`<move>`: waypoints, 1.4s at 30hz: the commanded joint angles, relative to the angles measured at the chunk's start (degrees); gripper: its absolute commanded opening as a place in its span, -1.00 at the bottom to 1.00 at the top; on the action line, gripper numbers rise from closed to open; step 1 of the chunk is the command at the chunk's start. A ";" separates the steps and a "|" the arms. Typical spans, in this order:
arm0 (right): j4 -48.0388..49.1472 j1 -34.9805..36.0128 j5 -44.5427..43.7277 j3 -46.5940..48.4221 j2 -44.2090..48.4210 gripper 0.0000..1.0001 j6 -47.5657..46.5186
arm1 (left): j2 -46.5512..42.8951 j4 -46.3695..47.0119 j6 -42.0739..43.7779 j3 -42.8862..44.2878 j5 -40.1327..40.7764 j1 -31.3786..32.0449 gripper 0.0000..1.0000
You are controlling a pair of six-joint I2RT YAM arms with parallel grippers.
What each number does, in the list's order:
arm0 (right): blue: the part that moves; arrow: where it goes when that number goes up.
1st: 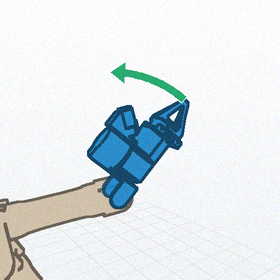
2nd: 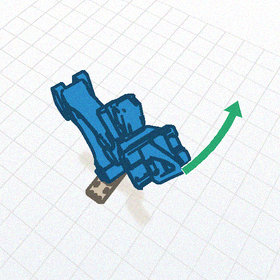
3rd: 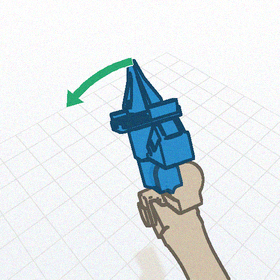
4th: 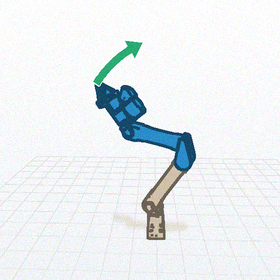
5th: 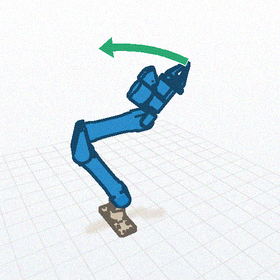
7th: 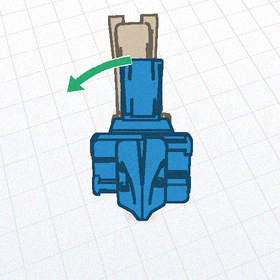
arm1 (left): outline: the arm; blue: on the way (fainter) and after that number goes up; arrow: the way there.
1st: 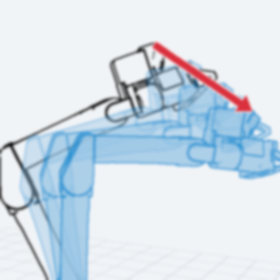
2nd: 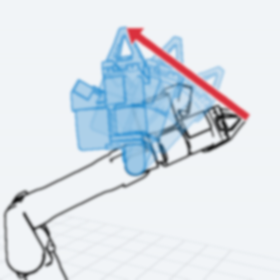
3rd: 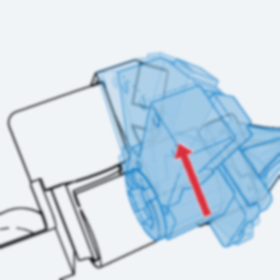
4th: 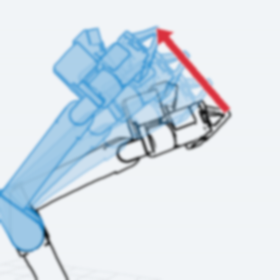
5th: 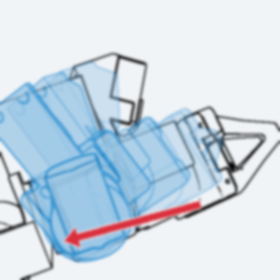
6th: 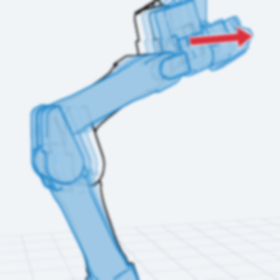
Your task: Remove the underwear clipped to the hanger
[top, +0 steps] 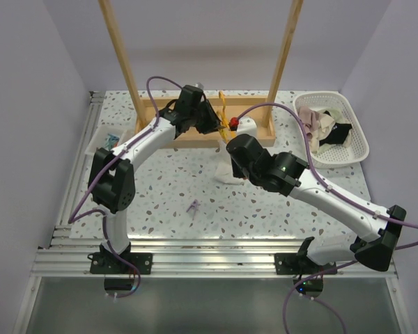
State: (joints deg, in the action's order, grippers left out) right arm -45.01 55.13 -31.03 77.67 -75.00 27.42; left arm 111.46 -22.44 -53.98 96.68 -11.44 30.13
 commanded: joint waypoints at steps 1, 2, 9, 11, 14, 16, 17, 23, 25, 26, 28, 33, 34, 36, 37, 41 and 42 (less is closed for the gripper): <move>2.74 0.41 -2.55 2.84 0.12 -1.00 0.71 | -0.10 -1.12 1.33 2.46 0.46 0.02 -0.66; 2.48 0.41 -2.98 2.84 0.12 -1.00 0.62 | -0.19 -1.21 1.42 2.11 0.37 0.02 -0.82; 0.37 0.41 -5.44 2.14 0.30 -1.00 2.81 | -3.00 0.11 1.33 -1.23 -0.16 -1.30 -1.00; -0.86 0.41 -5.89 1.96 0.03 -1.00 3.43 | -4.49 0.90 0.98 -2.89 -0.60 -1.56 -1.00; -2.70 0.41 -6.33 1.44 0.12 -1.00 5.18 | -6.95 2.39 0.19 -5.62 -1.73 -2.44 -1.00; -3.41 0.41 -6.33 0.21 0.64 -1.00 6.68 | -9.40 3.71 -0.34 -7.20 -2.62 -3.41 -1.00; -3.15 0.41 -6.33 -0.32 1.78 -1.00 7.03 | -10.55 4.41 -0.78 -9.56 -4.10 -3.93 -1.00; -2.72 0.32 -5.11 -1.90 2.49 -1.00 6.86 | -21.80 20.82 -11.47 -25.56 -14.46 -7.19 -1.00; -1.31 0.32 -4.66 -2.78 3.19 -1.00 6.86 | -24.08 25.94 -13.08 -28.20 -15.62 -7.72 -1.00; -0.52 0.32 -4.31 -2.96 3.54 -1.00 6.68 | -24.71 26.91 -13.61 -28.57 -16.41 -7.80 -1.00; 1.58 0.32 -3.87 -3.14 4.95 -1.00 5.81 | -25.24 26.22 -11.87 -27.52 -16.42 -7.81 -1.00; 2.65 0.32 -3.43 4.65 6.45 -1.00 -1.48 | -25.85 8.57 7.19 -25.92 -11.41 -7.80 -1.00; 2.65 0.24 -3.51 6.34 6.27 -1.00 -2.62 | -26.11 7.68 9.48 -27.15 -10.80 -7.81 -1.00; 2.74 -0.63 -3.17 11.77 5.48 -1.00 -6.14 | -27.08 7.23 13.89 -32.23 -11.49 -7.81 -1.00; 3.09 -1.34 -2.38 13.72 5.13 -1.00 -7.11 | -27.26 7.32 14.85 -33.91 -12.11 -7.81 -1.00; 4.06 -7.48 4.20 23.30 0.58 -1.00 -11.16 | -28.22 8.80 19.08 -40.95 -13.43 -7.81 -1.00; 4.23 -10.89 6.22 26.36 -0.49 -1.00 -11.51 | -28.58 8.99 19.43 -43.22 -13.43 -7.72 -1.00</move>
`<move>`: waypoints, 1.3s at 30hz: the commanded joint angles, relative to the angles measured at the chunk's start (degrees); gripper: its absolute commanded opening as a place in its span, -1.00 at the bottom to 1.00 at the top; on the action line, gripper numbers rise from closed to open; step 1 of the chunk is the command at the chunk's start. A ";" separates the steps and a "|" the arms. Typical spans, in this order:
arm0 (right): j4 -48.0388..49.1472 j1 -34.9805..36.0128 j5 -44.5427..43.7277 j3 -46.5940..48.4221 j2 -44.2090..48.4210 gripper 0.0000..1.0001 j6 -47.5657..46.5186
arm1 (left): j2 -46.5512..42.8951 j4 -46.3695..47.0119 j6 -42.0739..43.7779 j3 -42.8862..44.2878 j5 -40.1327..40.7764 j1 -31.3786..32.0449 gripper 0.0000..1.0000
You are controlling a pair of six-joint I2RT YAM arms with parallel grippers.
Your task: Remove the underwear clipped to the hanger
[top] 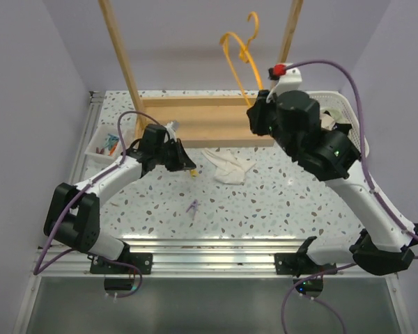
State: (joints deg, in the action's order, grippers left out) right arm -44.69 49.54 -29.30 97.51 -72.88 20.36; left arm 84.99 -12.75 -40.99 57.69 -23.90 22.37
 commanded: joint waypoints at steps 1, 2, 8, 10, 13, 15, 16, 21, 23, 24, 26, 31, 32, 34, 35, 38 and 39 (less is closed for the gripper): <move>4.78 -6.63 6.69 7.94 -3.49 -1.00 -4.71 | -2.20 -0.52 6.80 -5.12 -0.97 0.04 -1.00; 5.31 -7.87 7.84 9.35 -4.45 -1.00 -5.50 | -2.28 0.00 7.59 -6.00 -1.32 0.04 -1.00; 7.60 -14.29 12.85 21.82 -14.20 -1.00 -6.48 | -2.02 1.24 8.91 -9.79 -1.94 0.04 -1.00; 6.64 -16.40 13.83 27.45 -18.51 -1.00 -5.86 | -1.67 1.33 9.18 -10.14 -2.29 0.04 -1.00; 3.92 -18.60 15.06 35.10 -24.21 -1.00 -4.63 | -1.76 1.59 9.44 -10.58 -2.55 0.04 -1.00; 3.03 -19.65 15.50 38.34 -26.51 -1.00 -4.02 | -1.93 1.59 9.44 -10.50 -2.55 0.04 -1.00; 2.50 -20.09 15.85 38.97 -28.00 -1.00 -3.14 | -1.93 1.50 9.70 -10.23 -2.55 -0.05 -1.00; 2.50 -22.11 16.73 38.46 -29.60 -1.00 -1.11 | -2.37 1.24 9.53 -9.53 -2.91 0.04 -1.00; 1.45 -22.38 16.99 38.54 -29.86 -1.00 -0.76 | -2.63 0.80 9.53 -9.27 -3.08 0.04 -1.00; 1.01 -22.38 17.08 38.10 -29.60 -1.00 -0.67 | -2.72 0.54 9.53 -8.83 -3.08 0.04 -1.00; 0.13 -22.47 17.17 36.62 -28.64 -1.00 -0.76 | -3.16 0.10 9.53 -8.47 -3.17 0.04 -1.00; -0.66 -22.38 16.91 29.15 -21.88 -0.16 -1.02 | -2.55 -0.60 10.14 -7.95 -1.94 0.04 -1.00; -0.75 -22.38 16.91 27.92 -20.73 -0.01 -0.94 | -1.85 -0.78 10.32 -8.03 -1.77 0.04 -1.00; -0.84 -22.38 16.91 23.18 -15.82 0.38 -1.28 | -1.23 -0.69 10.76 -7.86 -1.41 0.04 -1.00; -1.19 -22.47 17.25 21.42 -13.97 0.47 -1.37 | -0.80 -0.69 10.85 -7.94 -1.15 0.04 -1.00; -2.95 -22.47 18.22 12.55 -7.12 0.71 -1.81 | -0.09 -0.61 11.28 -8.03 -0.36 0.04 -1.00; -3.47 -22.47 18.31 7.39 -5.71 0.75 -1.81 | 0.17 -0.61 11.37 -7.95 -0.18 0.04 -1.00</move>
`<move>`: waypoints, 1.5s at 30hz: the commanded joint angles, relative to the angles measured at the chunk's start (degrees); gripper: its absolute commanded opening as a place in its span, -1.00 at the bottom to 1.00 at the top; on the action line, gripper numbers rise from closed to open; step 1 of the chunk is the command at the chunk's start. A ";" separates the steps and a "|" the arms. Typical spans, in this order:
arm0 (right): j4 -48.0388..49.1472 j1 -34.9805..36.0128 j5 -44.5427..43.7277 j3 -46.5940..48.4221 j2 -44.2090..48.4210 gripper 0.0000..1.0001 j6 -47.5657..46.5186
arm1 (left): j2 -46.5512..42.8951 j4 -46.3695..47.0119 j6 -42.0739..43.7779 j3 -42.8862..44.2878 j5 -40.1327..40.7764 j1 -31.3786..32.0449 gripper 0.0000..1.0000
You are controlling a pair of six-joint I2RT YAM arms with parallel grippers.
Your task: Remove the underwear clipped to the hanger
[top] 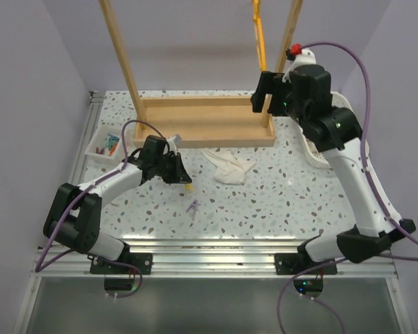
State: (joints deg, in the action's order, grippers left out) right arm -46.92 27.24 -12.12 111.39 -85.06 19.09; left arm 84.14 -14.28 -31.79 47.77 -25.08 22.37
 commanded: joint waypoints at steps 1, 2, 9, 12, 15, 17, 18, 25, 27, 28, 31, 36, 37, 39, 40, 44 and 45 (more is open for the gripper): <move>-1.60 -0.17 1.05 -9.24 9.70 0.76 -0.63 | 1.29 1.01 2.35 2.06 1.09 0.04 -1.00; -1.51 -0.09 1.05 -12.22 11.13 0.76 -0.46 | 1.81 1.10 2.35 1.98 1.17 0.04 -1.00; 5.24 4.56 3.25 -38.94 12.47 0.80 1.65 | 5.42 1.19 2.70 2.07 1.88 0.04 -1.00; 8.85 9.31 -0.09 -41.34 6.33 0.82 2.35 | 5.69 0.84 2.79 1.71 2.31 0.13 -1.00; 10.43 11.25 -3.43 -39.59 -1.39 0.82 4.45 | 5.51 -0.21 2.79 1.63 3.37 0.04 -1.00; 11.40 11.25 -4.75 -38.10 -4.93 0.83 4.64 | 5.16 -0.66 2.70 1.71 3.46 0.04 -1.00; 12.19 11.25 -5.19 -37.66 -7.73 0.83 4.99 | 4.98 -0.66 2.61 1.71 3.55 0.04 -1.00; 15.71 11.25 -2.73 -33.44 -19.95 0.82 4.46 | 4.54 -0.84 2.00 1.36 3.99 0.13 -1.00; 15.98 11.25 -2.91 -31.95 -22.42 0.77 4.46 | 4.54 -0.83 1.82 1.19 3.99 0.13 -1.00; 16.15 11.25 -3.69 -31.59 -23.30 0.74 4.81 | 4.46 -0.92 1.82 1.01 3.99 0.13 -1.00; 15.72 11.08 -5.71 -30.01 -26.82 0.49 5.69 | 4.28 -0.92 1.47 1.10 3.81 0.13 -1.00; 16.15 9.93 -5.11 -31.14 -29.29 -0.06 7.27 | 3.14 -1.97 1.29 2.33 3.81 0.13 -1.00; 16.24 9.76 -4.85 -31.67 -29.12 -0.39 7.54 | 2.62 -2.41 1.21 2.94 3.64 0.04 -1.00; 16.59 9.67 -4.32 -33.78 -27.89 -0.76 7.63 | 1.91 -3.20 0.94 3.82 3.72 0.04 -1.00; 16.25 9.41 -4.32 -34.40 -26.93 -0.97 7.71 | 1.30 -3.64 0.85 4.95 3.72 -0.05 -1.00; 13.79 7.22 -5.72 -38.00 -18.15 -1.00 8.50 | -0.64 -6.98 0.77 9.53 4.25 -0.66 -1.00; 11.69 6.16 -5.98 -38.27 -15.34 -1.00 9.46 | -1.08 -8.38 0.68 10.49 4.25 -1.36 -1.00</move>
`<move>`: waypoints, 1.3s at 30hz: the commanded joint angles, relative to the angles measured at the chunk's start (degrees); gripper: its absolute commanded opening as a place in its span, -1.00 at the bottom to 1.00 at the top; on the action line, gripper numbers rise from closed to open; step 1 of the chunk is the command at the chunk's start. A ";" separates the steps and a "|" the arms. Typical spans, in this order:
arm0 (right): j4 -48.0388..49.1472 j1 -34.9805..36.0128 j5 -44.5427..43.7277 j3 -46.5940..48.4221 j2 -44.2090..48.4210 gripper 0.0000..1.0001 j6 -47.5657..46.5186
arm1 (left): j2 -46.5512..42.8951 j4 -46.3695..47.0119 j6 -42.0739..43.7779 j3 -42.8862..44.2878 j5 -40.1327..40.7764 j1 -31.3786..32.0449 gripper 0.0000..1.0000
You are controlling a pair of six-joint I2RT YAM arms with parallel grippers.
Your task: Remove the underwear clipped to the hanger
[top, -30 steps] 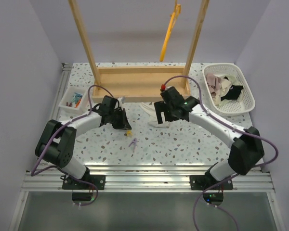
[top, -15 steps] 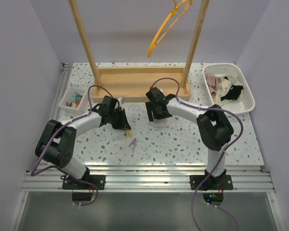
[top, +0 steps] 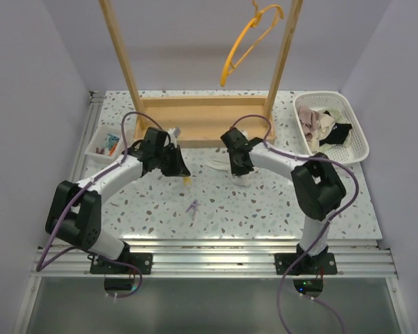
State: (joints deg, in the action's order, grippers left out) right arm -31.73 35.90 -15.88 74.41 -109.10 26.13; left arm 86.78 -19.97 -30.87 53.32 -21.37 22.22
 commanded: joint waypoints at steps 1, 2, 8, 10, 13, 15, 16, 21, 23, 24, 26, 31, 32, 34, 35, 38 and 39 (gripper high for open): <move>-4.56 -4.76 -2.84 -1.29 13.77 -1.00 2.78 | -4.68 -3.41 -0.33 5.91 0.54 -1.73 -1.00; -5.97 -6.27 -3.80 -0.24 16.70 -1.00 3.13 | -5.04 -4.02 -0.42 7.66 0.54 -2.26 -1.00; -15.55 -20.94 -8.82 13.44 23.67 -1.00 3.58 | -6.80 -6.57 0.37 12.59 1.06 -8.58 -1.00; -17.05 -26.39 -9.87 19.50 20.79 -1.00 3.58 | -5.84 -7.28 0.73 13.56 0.89 -10.61 -1.00; -18.28 -32.27 -9.61 28.11 16.56 -1.00 4.63 | -5.05 -6.93 1.69 15.22 1.32 -14.39 -1.00; -18.64 -35.53 -10.05 32.53 12.08 -1.00 5.42 | -3.91 -7.19 2.74 17.07 2.64 -17.02 -1.00; -18.55 -35.72 -10.92 36.38 10.41 -1.00 5.60 | -3.29 -7.28 3.01 19.17 2.82 -17.90 -1.00; -22.76 -42.48 -11.98 46.69 -1.19 -1.00 8.41 | 1.88 -6.58 3.80 26.12 2.21 -22.13 -1.00; -21.29 -43.54 -11.55 46.18 -3.13 -0.96 8.94 | 3.21 -5.09 4.50 27.27 2.73 -24.06 -1.00; -20.32 -44.50 -9.63 45.65 -4.88 -0.35 8.42 | 4.70 -4.91 4.68 28.32 3.34 -24.59 -1.00; -20.56 -45.21 -4.36 46.25 -7.61 0.20 7.19 | 6.11 -2.55 4.86 28.68 5.18 -26.17 -1.00; -20.14 -45.22 3.74 42.61 -6.41 0.63 6.83 | 13.31 -4.11 6.26 36.92 10.01 -29.33 -1.00; -16.04 -45.04 4.97 39.70 -4.04 0.69 6.65 | 14.37 -7.34 7.57 39.03 14.46 -29.34 -1.00; -13.72 -44.34 6.38 32.60 2.01 0.81 6.04 | 17.80 -11.04 8.28 45.10 18.97 -29.42 -1.00; -11.97 -43.99 7.08 30.55 3.70 0.83 4.73 | 18.76 -14.28 8.63 46.86 23.26 -29.51 -1.00; -12.31 -43.37 8.66 25.18 8.72 0.90 2.18 | 21.06 -18.51 8.64 50.04 29.25 -29.78 -1.00; -12.83 -43.28 9.28 24.12 9.95 0.93 1.56 | 21.41 -19.05 8.64 49.78 30.15 -29.86 -1.00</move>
State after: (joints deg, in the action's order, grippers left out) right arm -47.94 -7.84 -10.28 100.47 -107.07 30.89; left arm 107.85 -33.04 -24.27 99.96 -0.43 -7.16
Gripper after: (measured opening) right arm 0.952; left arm 0.095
